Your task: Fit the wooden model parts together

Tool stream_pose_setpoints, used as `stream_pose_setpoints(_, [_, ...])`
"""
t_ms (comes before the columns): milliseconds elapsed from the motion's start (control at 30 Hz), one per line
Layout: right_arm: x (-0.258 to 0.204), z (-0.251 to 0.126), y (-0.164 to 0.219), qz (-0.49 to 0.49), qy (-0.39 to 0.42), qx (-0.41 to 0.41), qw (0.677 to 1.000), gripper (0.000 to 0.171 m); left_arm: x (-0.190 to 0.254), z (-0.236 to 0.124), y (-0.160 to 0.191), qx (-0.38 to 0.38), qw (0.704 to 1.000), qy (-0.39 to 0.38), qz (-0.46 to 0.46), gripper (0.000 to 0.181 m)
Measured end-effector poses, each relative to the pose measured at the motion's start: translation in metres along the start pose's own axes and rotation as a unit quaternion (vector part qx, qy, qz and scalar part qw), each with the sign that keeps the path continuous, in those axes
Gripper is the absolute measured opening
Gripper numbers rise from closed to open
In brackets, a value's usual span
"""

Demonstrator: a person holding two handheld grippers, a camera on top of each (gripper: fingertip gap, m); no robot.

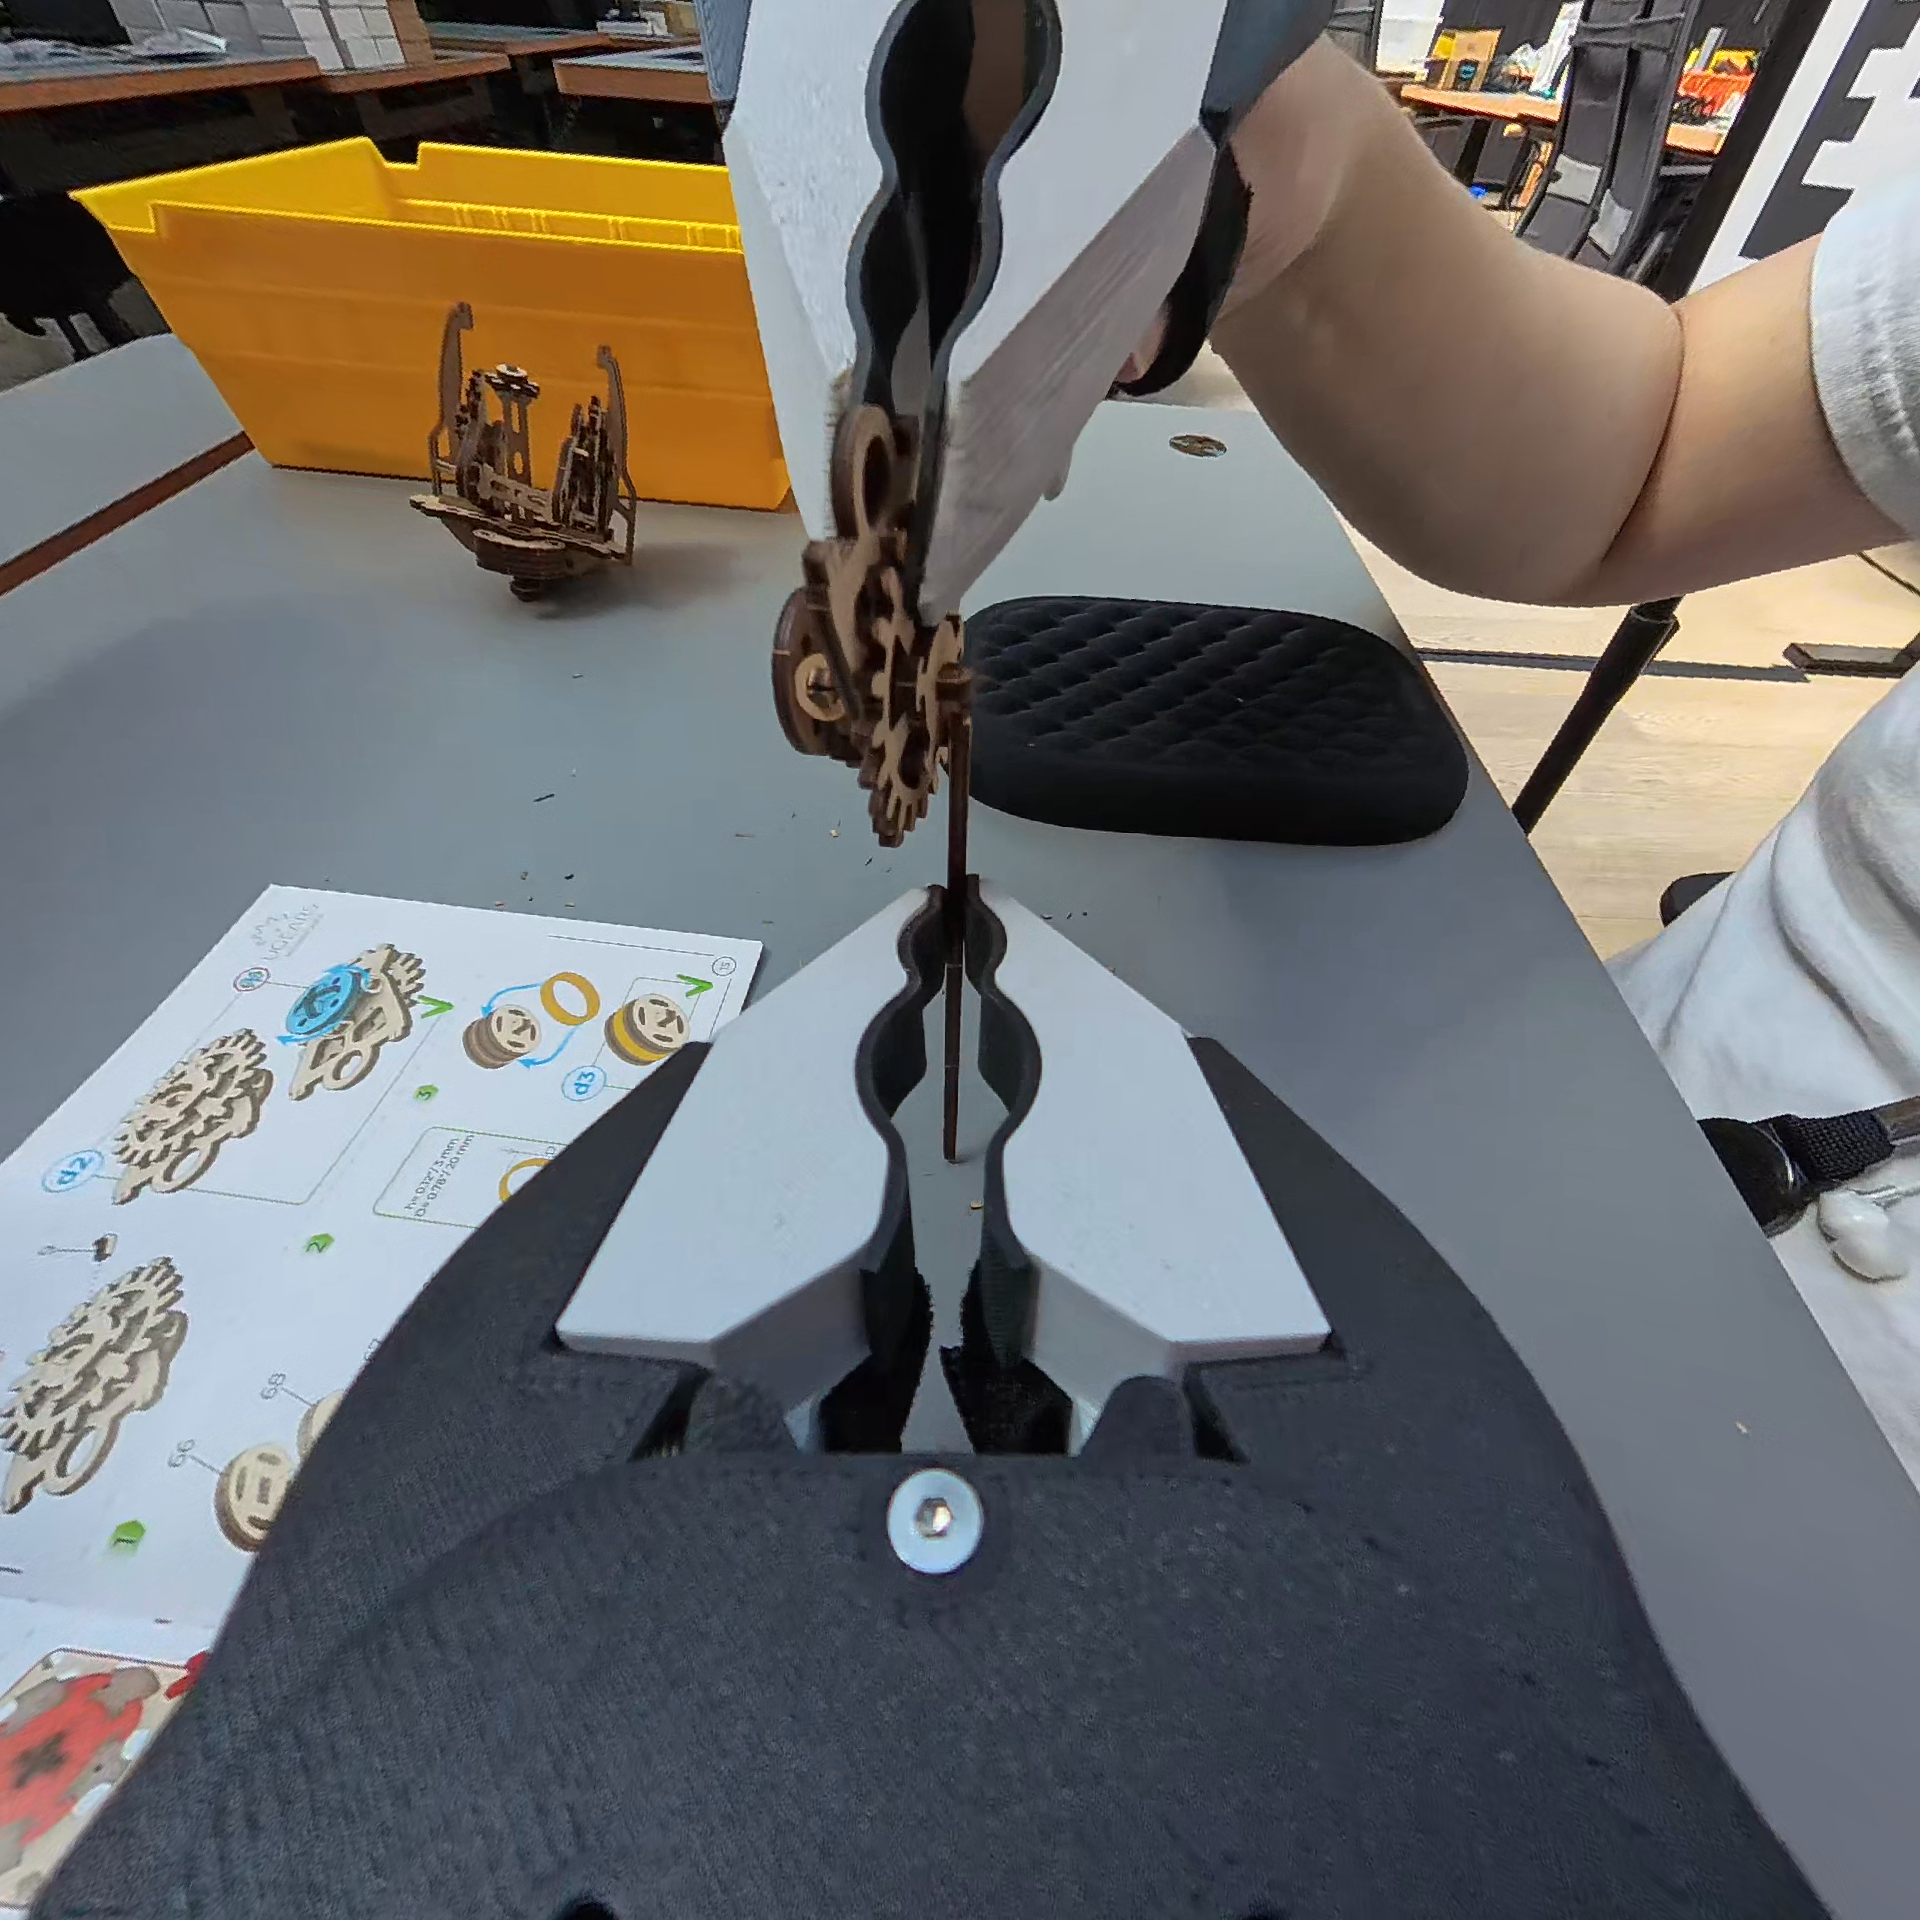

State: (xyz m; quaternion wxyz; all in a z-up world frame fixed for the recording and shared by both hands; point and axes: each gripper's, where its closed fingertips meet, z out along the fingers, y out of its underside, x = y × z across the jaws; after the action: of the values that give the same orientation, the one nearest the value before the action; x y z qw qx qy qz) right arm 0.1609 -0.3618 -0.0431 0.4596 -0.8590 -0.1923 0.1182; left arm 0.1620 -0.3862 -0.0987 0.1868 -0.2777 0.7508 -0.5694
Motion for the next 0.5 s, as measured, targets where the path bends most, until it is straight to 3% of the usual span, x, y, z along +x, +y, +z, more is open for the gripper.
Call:
stream_pose_setpoints(200, [0.002, -0.004, 0.0, -0.013, 0.001, -0.011, 1.0, 0.005, -0.003, -0.004, -0.005, 0.02, 1.0, -0.003, -0.012, 0.0])
stream_pose_setpoints(367, [0.004, 0.01, 0.025, -0.036, 0.014, -0.092, 0.995, 0.005, -0.004, -0.007, -0.007, 0.029, 0.999, -0.002, -0.019, 0.0])
stream_pose_setpoints(500, [0.003, 0.011, 0.023, -0.032, 0.009, -0.085, 0.996, 0.004, -0.004, -0.008, -0.004, 0.023, 1.0, -0.005, -0.021, 0.0])
